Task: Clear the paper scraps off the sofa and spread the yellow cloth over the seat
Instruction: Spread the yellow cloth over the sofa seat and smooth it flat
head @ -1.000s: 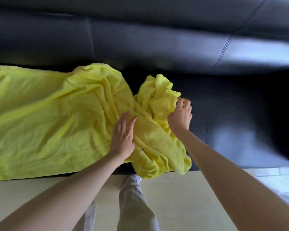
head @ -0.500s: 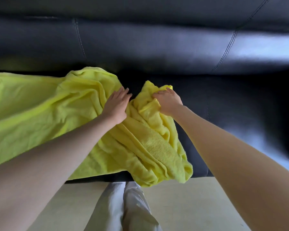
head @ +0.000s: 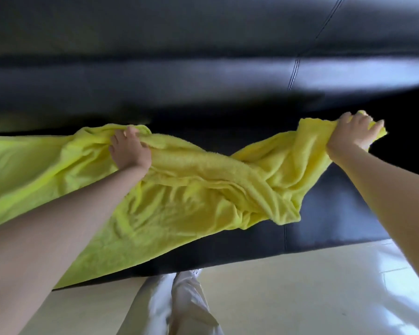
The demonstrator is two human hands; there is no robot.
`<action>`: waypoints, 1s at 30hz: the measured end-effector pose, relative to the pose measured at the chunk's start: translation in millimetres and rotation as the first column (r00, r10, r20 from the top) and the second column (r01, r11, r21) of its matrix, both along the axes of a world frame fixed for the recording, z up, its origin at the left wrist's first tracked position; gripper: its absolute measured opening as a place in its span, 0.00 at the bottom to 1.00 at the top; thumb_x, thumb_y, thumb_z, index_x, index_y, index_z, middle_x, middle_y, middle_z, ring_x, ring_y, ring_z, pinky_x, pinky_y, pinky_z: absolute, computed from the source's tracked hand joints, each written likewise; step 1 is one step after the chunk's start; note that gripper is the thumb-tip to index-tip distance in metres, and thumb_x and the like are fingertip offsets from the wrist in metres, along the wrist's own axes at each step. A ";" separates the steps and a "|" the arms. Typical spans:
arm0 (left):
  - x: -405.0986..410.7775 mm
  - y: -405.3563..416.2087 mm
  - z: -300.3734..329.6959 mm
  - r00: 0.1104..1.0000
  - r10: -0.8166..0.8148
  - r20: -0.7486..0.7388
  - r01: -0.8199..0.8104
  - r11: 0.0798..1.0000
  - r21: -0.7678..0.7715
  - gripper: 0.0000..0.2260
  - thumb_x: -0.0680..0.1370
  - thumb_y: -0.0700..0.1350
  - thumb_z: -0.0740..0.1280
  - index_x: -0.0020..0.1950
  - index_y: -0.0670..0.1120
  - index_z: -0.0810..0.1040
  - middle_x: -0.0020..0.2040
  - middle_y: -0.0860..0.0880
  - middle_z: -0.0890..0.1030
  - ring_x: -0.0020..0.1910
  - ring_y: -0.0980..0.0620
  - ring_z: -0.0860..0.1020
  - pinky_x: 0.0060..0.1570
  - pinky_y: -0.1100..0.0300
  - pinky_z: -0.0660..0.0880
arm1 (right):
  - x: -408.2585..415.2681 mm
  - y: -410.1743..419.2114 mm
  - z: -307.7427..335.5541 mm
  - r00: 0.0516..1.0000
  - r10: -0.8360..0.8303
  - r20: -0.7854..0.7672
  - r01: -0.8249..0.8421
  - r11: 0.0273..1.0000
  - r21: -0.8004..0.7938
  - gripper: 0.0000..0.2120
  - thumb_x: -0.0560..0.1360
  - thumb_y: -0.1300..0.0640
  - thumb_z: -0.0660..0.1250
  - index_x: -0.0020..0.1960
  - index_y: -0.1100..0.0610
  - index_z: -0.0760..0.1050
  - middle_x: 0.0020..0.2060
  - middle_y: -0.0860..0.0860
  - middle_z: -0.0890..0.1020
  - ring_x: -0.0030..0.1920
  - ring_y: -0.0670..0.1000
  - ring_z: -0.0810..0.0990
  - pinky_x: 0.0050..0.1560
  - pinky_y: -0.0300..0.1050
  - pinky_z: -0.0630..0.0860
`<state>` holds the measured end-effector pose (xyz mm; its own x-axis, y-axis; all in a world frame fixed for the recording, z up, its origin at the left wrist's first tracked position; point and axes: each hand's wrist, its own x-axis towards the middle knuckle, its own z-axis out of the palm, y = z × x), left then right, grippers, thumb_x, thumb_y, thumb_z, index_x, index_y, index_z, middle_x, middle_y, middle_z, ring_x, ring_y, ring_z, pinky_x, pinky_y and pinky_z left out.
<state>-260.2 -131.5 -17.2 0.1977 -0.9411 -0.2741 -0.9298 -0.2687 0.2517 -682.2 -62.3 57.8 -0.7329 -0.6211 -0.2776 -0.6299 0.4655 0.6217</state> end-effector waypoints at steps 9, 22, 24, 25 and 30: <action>-52.9 75.3 -6.1 0.678 -0.735 0.022 0.713 0.650 -0.261 0.16 0.73 0.44 0.63 0.60 0.42 0.71 0.54 0.44 0.74 0.51 0.44 0.73 0.51 0.50 0.73 | 59.2 56.7 -40.2 0.864 0.198 0.463 -0.147 0.979 -0.144 0.26 0.71 0.62 0.67 0.67 0.59 0.64 0.63 0.58 0.68 0.63 0.60 0.68 0.59 0.53 0.70; -183.3 153.8 -18.6 0.860 0.178 -0.478 0.079 0.879 0.470 0.11 0.78 0.48 0.59 0.45 0.42 0.74 0.43 0.47 0.78 0.46 0.43 0.78 0.44 0.56 0.70 | 88.6 72.6 -73.7 0.459 0.116 0.881 -0.197 0.980 -0.027 0.35 0.76 0.42 0.62 0.76 0.54 0.53 0.61 0.58 0.76 0.60 0.60 0.76 0.53 0.50 0.74; -198.3 139.7 -15.9 0.656 0.497 -0.568 -0.136 0.818 0.559 0.12 0.78 0.50 0.59 0.50 0.42 0.74 0.50 0.43 0.80 0.49 0.42 0.79 0.51 0.51 0.75 | 78.8 65.8 -79.1 0.384 0.059 0.922 -0.011 0.998 -0.059 0.27 0.76 0.51 0.64 0.72 0.55 0.61 0.55 0.59 0.77 0.54 0.60 0.78 0.46 0.49 0.76; -205.1 134.8 -10.3 0.547 0.584 -0.600 -0.226 0.793 0.566 0.11 0.78 0.52 0.60 0.50 0.45 0.73 0.51 0.43 0.80 0.50 0.43 0.79 0.54 0.48 0.76 | 73.8 62.6 -81.0 0.318 0.030 0.948 0.113 0.991 -0.069 0.25 0.75 0.52 0.64 0.70 0.55 0.65 0.54 0.59 0.78 0.51 0.59 0.79 0.44 0.48 0.77; -236.1 123.9 3.0 0.280 0.774 -0.568 -0.400 0.632 0.664 0.28 0.71 0.66 0.66 0.59 0.44 0.73 0.52 0.47 0.80 0.50 0.46 0.79 0.49 0.52 0.78 | 56.1 73.4 -59.1 0.041 -0.001 0.999 0.195 0.981 -0.007 0.31 0.69 0.44 0.72 0.67 0.51 0.65 0.52 0.53 0.80 0.47 0.53 0.80 0.42 0.47 0.79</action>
